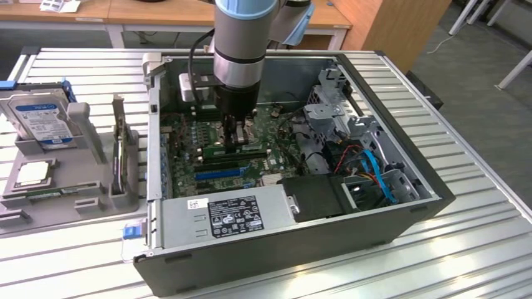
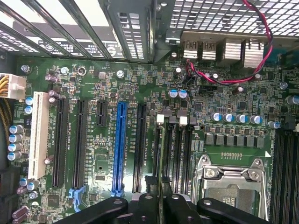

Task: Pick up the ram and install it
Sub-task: 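Insert the ram into the slot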

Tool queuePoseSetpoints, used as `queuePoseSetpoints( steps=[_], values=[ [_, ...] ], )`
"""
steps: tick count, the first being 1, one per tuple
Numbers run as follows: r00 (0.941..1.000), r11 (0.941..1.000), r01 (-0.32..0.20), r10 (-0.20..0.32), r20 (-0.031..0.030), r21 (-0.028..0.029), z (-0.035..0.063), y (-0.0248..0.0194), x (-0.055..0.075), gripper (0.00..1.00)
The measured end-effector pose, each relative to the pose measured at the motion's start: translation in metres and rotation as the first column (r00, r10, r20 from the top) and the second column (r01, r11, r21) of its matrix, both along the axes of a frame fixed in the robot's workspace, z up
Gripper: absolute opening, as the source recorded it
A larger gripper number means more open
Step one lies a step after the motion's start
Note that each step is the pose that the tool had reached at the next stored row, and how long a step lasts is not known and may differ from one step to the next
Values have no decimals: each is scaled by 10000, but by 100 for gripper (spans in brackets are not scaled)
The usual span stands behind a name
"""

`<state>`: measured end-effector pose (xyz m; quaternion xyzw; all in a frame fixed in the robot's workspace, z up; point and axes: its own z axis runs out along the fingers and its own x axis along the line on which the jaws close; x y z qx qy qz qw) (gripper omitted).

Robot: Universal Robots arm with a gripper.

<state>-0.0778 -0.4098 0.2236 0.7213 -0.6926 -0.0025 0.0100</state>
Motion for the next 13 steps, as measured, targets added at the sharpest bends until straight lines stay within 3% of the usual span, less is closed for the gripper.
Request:
queuePoseSetpoints(
  steps=[13],
  values=[
    [10000, 10000, 0, 0, 11, -1, -20, 0, 3, 13]
  ],
)
